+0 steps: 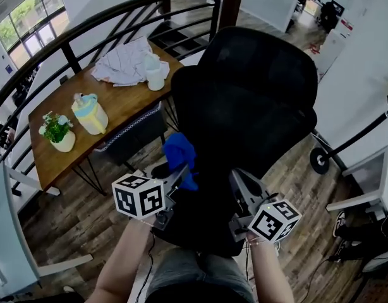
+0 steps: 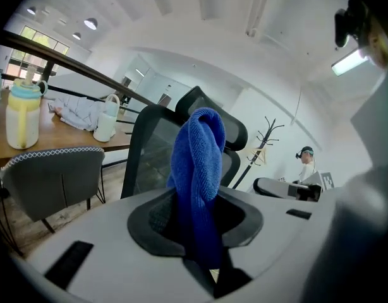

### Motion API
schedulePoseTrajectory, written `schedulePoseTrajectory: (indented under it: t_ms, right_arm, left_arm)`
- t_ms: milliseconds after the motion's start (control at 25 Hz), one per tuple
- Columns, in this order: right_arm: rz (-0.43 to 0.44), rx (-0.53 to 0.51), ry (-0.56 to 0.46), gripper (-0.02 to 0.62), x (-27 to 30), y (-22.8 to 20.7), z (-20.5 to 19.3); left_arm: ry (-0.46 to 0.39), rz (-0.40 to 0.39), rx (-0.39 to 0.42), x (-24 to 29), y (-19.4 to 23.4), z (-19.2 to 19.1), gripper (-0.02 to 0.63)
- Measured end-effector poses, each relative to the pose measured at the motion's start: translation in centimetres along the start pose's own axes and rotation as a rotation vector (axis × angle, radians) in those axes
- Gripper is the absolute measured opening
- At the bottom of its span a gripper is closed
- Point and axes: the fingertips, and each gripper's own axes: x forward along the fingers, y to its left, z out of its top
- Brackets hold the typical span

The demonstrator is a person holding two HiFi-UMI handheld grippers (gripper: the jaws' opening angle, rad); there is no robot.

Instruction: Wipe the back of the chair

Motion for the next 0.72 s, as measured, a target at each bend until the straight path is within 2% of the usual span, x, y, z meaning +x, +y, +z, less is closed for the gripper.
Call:
schedulePoseTrajectory:
  t_ms: [480,720]
  right_arm:
    - [0.075,-0.114,-0.035,0.028,-2.8,4.3,3.5]
    - [0.125,-0.196,-0.034,0.028,-3.6,5.6,4.9]
  left_arm:
    - [-0.054,-0.055,0.007,-2.7,-6.4,0.6,0.11]
    - [-0.106,-0.073,0.064,-3.2,-10.0,1.7,0.11]
